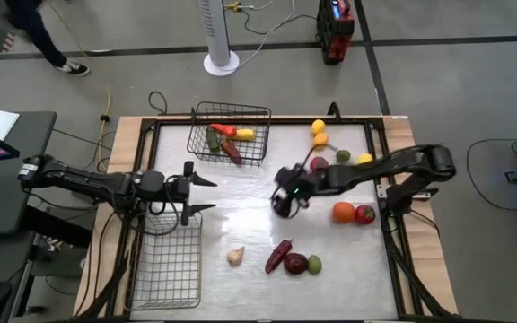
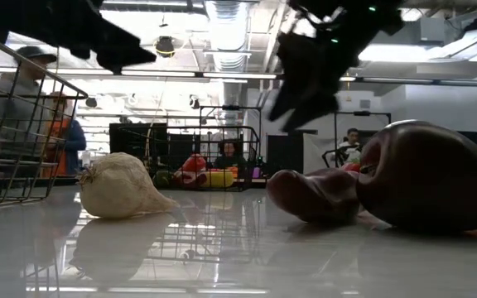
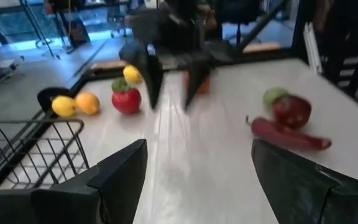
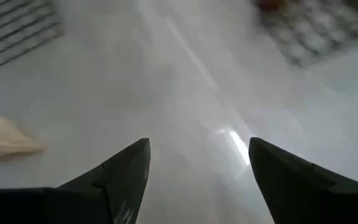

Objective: Sort produce into baskets
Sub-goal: Put the white garlic into the black wire basket

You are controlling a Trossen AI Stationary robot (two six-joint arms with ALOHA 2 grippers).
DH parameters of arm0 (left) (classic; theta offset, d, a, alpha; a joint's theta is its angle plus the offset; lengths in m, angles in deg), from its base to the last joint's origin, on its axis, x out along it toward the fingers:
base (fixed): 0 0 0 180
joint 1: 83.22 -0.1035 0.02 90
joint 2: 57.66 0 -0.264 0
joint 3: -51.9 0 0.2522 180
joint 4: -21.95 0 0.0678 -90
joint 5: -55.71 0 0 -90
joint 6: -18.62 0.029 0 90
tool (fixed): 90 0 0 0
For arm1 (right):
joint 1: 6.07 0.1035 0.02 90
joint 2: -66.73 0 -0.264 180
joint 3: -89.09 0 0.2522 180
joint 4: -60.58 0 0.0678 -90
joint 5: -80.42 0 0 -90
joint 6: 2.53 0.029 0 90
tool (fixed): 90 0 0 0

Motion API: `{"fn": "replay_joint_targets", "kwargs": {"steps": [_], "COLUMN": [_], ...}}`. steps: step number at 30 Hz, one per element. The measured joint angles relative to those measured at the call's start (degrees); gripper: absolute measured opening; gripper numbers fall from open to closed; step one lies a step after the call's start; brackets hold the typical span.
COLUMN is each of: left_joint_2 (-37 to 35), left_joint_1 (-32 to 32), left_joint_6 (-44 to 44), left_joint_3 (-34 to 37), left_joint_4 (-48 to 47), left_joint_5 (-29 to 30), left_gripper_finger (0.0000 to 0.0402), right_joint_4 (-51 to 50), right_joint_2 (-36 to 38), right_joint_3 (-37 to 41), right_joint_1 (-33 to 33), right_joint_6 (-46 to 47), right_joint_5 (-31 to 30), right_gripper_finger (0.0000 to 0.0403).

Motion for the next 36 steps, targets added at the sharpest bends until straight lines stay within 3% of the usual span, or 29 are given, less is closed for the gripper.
{"fn": "replay_joint_targets", "kwargs": {"steps": [9,17,23,36], "left_joint_2": [-5.97,-6.65,-6.57,-6.57], "left_joint_1": [0.0,0.02,0.02,0.02], "left_joint_6": [-5.15,-10.43,-12.46,-11.31], "left_joint_3": [-0.02,-0.02,-0.02,-0.02], "left_joint_4": [-2.41,-1.51,-0.27,-0.68], "left_joint_5": [-0.48,-0.43,-0.42,-0.17], "left_gripper_finger": [0.0279,0.0279,0.0279,0.0279], "right_joint_4": [0.57,-1.5,-0.53,-1.73], "right_joint_2": [-19.26,-29.72,-33.79,-36.75], "right_joint_3": [-19.84,-33.35,-37.81,-37.7], "right_joint_1": [10.0,16.39,17.61,17.66], "right_joint_6": [-10.74,-17.52,-17.83,-23.51], "right_joint_5": [0.62,4.58,3.71,1.04], "right_gripper_finger": [0.0302,0.0302,0.0302,0.0335]}}
